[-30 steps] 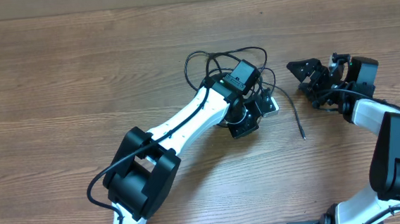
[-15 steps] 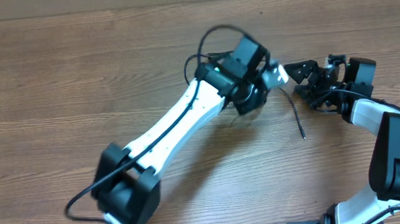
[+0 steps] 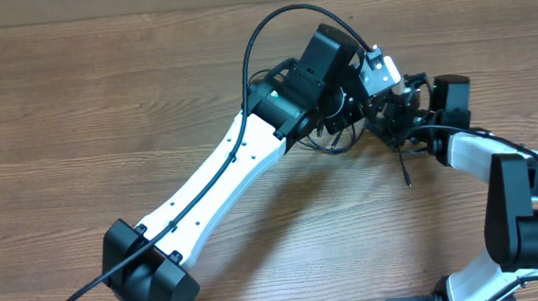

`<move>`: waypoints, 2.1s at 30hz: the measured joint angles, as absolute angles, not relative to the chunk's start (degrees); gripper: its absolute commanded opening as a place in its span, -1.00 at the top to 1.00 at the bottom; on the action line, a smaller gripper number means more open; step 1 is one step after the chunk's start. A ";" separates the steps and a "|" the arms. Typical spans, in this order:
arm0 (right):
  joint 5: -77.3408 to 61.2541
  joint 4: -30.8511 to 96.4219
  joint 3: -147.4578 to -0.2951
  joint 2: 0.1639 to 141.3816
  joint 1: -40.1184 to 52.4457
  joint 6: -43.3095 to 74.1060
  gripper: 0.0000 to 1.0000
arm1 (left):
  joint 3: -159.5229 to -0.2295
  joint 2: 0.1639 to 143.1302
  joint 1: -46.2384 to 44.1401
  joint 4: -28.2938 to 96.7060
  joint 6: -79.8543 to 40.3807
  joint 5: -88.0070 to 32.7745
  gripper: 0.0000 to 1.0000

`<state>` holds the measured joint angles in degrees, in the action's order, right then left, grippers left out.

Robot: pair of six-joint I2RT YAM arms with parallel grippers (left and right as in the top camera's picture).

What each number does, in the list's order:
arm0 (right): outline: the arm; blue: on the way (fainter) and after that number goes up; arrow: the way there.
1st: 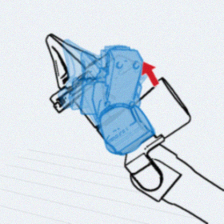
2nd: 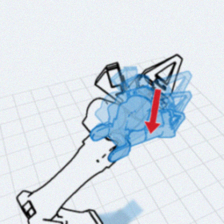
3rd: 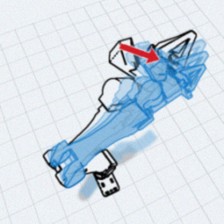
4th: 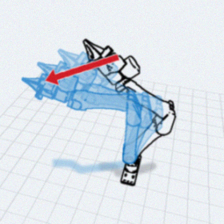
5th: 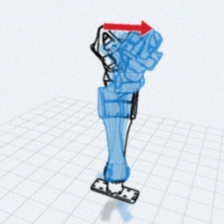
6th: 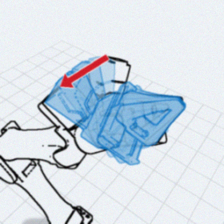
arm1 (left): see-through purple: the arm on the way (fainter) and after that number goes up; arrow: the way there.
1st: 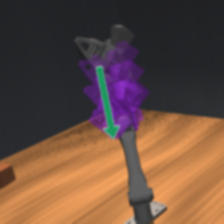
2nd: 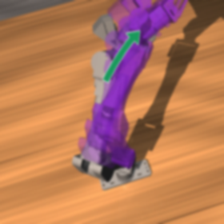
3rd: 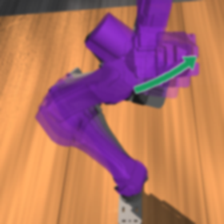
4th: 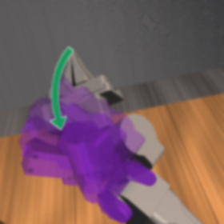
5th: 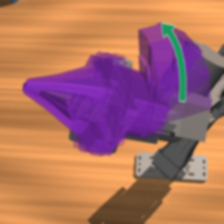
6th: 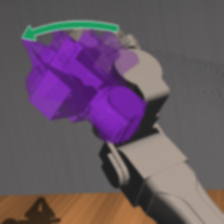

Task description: Untangle cables

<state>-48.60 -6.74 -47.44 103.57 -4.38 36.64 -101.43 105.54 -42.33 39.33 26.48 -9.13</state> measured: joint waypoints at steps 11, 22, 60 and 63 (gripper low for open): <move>-47.55 -6.72 -47.44 103.57 -3.49 36.42 -0.99 | -108.53 101.91 -40.25 36.69 25.41 5.37 0.91; -47.55 -6.74 -47.44 103.57 -3.49 36.40 -1.00 | -124.53 98.98 -29.02 34.39 24.01 11.44 0.92; -51.59 -75.40 -47.13 103.68 9.61 31.11 -1.00 | -141.91 98.13 -24.97 33.41 4.12 -28.51 0.92; -49.89 -75.59 -47.13 103.68 10.52 31.27 -1.00 | -141.91 98.15 -24.97 33.15 2.55 -32.23 0.92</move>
